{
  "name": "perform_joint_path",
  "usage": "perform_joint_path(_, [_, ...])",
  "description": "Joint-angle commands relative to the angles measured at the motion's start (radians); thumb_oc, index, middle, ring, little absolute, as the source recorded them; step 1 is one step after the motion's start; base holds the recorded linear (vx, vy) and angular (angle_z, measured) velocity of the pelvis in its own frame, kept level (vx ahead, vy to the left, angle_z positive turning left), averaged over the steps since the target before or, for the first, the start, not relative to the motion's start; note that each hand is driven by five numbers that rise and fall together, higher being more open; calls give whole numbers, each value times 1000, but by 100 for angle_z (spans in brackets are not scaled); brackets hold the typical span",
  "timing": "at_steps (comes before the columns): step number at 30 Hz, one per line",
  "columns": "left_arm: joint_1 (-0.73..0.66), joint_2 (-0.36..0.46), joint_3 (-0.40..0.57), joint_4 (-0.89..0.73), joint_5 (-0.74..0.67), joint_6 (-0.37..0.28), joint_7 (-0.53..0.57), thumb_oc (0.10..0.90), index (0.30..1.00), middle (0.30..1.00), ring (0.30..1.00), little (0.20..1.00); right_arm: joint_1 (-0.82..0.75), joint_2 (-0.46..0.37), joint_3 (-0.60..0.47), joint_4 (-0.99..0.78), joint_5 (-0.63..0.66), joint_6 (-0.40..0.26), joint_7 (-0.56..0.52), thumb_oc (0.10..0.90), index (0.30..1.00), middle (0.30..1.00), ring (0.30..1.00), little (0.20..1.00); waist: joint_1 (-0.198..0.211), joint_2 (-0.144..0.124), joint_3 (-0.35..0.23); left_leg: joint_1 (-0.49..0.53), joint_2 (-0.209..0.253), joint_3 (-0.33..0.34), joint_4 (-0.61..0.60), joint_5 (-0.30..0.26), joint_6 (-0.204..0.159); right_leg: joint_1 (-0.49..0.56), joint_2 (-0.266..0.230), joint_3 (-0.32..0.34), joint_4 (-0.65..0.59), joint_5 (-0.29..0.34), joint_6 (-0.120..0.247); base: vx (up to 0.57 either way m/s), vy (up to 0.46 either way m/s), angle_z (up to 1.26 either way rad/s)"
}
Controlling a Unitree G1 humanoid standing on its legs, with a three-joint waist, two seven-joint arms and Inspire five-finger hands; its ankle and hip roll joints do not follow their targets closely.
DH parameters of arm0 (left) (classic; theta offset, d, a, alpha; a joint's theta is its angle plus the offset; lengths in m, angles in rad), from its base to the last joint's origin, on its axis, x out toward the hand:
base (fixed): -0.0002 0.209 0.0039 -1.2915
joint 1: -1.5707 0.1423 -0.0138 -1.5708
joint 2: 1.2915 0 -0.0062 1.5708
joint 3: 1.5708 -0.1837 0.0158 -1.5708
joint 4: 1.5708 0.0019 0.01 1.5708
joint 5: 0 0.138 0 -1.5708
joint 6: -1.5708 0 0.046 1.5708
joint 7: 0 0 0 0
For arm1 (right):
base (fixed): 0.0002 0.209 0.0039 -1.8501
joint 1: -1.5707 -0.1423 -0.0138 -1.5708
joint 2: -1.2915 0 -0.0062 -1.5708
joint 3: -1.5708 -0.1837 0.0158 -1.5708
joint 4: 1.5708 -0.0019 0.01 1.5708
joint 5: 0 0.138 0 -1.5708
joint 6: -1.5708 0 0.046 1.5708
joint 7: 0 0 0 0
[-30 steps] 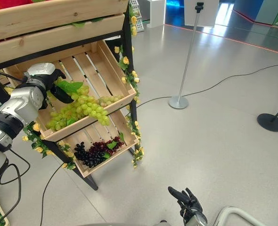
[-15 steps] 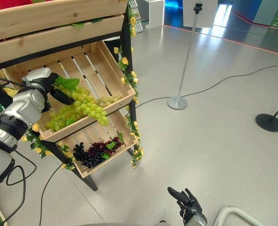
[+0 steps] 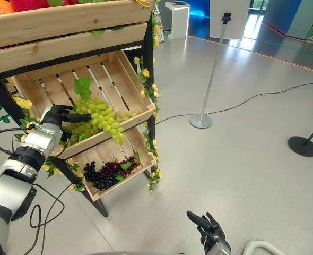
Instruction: Pick up the fruits from the basket on one side to the basket on the other side
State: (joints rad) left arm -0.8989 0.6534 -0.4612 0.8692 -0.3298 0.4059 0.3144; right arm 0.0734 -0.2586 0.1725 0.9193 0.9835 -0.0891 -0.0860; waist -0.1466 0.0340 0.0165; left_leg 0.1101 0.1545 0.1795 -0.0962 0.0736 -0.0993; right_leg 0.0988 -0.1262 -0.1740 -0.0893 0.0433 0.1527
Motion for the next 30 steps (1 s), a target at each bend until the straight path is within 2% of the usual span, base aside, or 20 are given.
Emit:
perform_joint_path(1, [-134, 81, 93, -41, 68, -155, 145, 800, 900, 900, 900, 900, -56, -3, 18, -40, -37, -44, 34, 800, 900, 900, 900, 900, 10, -11, -1, 32, 18, 51, 9, -33, -1, 26, -14, -9, 2, -8, -17, 0, 0, 0])
perform_joint_path(10, [-134, 91, 72, -135, 245, -183, 213, 800, 900, 900, 900, 900, -48, -2, 29, -49, -35, -44, 36, 800, 900, 900, 900, 900, 15, -14, -3, 32, 16, 46, 9, -36, 0, 28, -14, -9, 2, -9, -19, 0, 0, 0])
perform_joint_path(20, [-123, 138, 62, -278, 287, -238, 292, 800, 900, 900, 900, 900, -27, 0, 38, -70, -43, -46, 24, 800, 900, 900, 900, 900, 19, -17, -1, 33, 15, 43, 9, -35, -1, 31, -16, -12, 2, -7, -19, 0, 0, 0])
perform_joint_path(25, [-124, 140, 54, -335, 280, -249, 248, 800, 900, 900, 900, 900, -27, 5, 38, -71, -44, -52, 18, 800, 900, 900, 900, 900, 21, -16, 0, 33, 15, 41, 9, -35, -1, 32, -16, -14, 2, -8, -20, 0, 0, 0])
perform_joint_path(30, [-98, 119, 48, -392, 212, -279, 182, 800, 900, 900, 900, 900, -33, 9, 32, -73, -46, -51, 15, 800, 900, 900, 900, 900, 25, -16, 2, 34, 15, 40, 9, -37, 0, 34, -17, -14, 2, -8, -20, 0, 0, 0])
